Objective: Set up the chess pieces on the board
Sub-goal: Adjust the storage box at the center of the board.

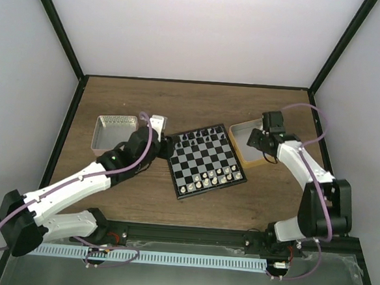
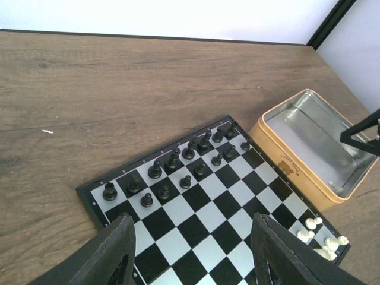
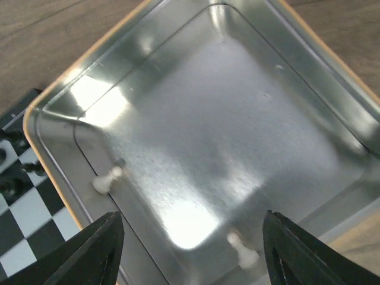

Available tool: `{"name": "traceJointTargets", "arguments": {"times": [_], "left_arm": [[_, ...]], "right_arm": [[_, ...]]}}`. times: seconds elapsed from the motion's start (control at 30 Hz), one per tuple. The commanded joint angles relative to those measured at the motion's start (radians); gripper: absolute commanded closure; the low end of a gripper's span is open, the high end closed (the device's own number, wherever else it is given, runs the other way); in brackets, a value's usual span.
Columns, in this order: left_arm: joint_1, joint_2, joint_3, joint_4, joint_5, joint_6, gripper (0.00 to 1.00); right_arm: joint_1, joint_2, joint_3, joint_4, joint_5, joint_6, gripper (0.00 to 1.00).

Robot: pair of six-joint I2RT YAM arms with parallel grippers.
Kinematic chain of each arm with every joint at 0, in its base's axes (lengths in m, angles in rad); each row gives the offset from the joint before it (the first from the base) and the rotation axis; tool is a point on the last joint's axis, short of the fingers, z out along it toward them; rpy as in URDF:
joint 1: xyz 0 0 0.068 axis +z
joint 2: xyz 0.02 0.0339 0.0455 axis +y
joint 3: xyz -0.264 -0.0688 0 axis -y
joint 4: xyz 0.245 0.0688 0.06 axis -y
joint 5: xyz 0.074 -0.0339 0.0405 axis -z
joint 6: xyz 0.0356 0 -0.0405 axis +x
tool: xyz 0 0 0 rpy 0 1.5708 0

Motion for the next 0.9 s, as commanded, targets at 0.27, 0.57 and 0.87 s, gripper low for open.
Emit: {"name": "traceJointTargets", "arguments": {"times": [0.27,0.57,0.87], "left_arm": [[0.19,0.025,0.085,-0.065,0.215,0.056,0.44],[0.234,0.086,0.107,-0.079,0.295,0.084,0.44],[0.255,0.086,0.095,-0.059,0.321,0.1,0.45]], "right_arm": [[-0.005,0.426,0.418,0.035,-0.082,0.164,0.25],[-0.006,0.631,0.616,-0.026,0.004,0.178,0.29],[-0.005,0.677,0.665,-0.08,0.024,0.024,0.61]]}}
